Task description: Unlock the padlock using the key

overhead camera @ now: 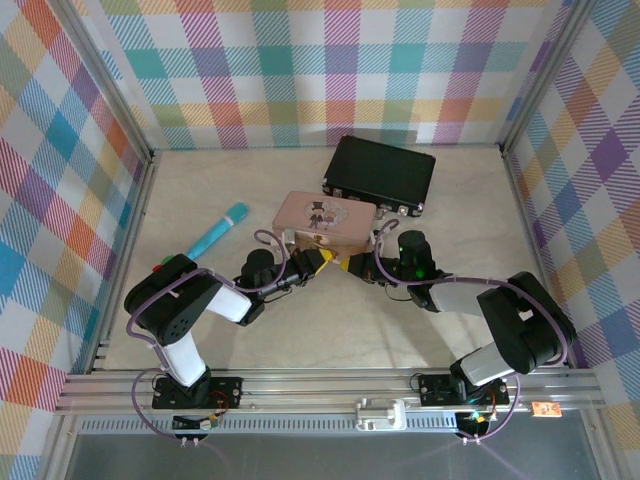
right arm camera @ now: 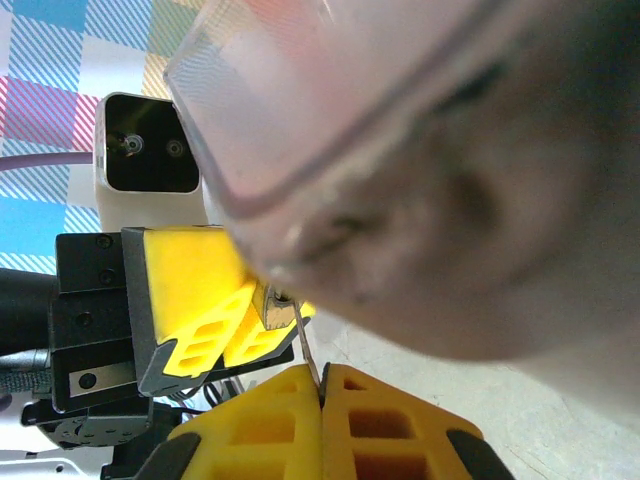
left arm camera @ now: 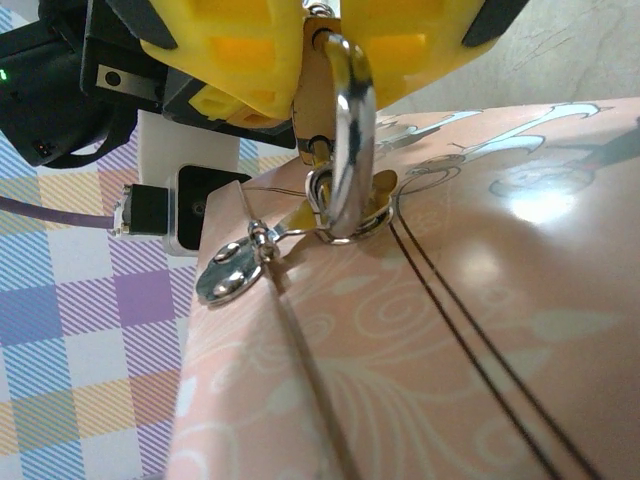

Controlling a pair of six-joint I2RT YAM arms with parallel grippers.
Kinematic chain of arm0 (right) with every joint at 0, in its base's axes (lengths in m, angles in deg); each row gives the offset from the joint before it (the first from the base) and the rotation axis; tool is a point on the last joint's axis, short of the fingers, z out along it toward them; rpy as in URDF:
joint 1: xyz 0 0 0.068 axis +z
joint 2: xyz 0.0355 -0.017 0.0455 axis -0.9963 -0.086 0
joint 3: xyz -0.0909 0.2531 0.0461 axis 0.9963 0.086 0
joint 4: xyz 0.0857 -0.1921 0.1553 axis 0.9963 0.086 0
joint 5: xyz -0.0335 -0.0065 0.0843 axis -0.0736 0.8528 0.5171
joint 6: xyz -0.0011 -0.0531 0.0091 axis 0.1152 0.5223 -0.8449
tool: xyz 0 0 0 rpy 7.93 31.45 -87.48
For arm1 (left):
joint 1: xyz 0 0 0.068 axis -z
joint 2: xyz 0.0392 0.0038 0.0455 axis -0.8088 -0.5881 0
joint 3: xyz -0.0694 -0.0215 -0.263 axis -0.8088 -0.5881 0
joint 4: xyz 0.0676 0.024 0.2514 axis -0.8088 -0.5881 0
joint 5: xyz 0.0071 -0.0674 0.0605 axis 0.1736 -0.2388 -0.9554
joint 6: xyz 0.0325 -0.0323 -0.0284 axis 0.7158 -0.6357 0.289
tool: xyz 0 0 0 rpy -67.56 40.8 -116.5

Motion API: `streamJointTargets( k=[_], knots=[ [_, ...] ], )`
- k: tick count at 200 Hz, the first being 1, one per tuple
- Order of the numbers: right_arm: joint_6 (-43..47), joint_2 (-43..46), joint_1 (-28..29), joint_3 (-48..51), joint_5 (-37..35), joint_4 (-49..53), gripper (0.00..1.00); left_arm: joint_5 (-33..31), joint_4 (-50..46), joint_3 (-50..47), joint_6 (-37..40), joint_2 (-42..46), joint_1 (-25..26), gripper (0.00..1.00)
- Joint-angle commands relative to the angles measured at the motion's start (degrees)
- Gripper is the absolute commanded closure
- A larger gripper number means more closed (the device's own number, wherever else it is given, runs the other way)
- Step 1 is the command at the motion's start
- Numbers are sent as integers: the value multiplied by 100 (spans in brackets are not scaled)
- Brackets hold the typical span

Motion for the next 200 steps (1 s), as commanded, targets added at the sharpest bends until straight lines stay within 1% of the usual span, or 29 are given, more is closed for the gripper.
streamJointTargets(
  k=[1,28,49,67,90,109,153,178,200],
  knots=[
    [-62,9,30,-66,133,-380,100,497,439,198,168,-54,20,100],
    [414,44,24,-239,-36,152,100,845,431,287,55,-105,37,100],
    [939,84,25,-484,-216,868,100,1141,425,272,-108,-82,49,100],
    [1359,82,27,-722,-383,1352,100,1252,376,226,-173,0,70,100],
    [1758,23,25,-991,-517,1794,100,1366,240,226,-152,90,73,100],
    [1952,-60,25,-1129,-563,1899,100,1490,228,270,-149,91,81,100],
    [2060,-369,25,-1361,-625,1935,100,1873,308,349,-213,117,82,100],
    [1799,-589,21,-1464,-607,1878,100,2026,367,370,-214,185,82,100],
    [1556,-689,12,-1580,-683,2040,100,2263,413,419,-245,231,79,100]
  ],
)
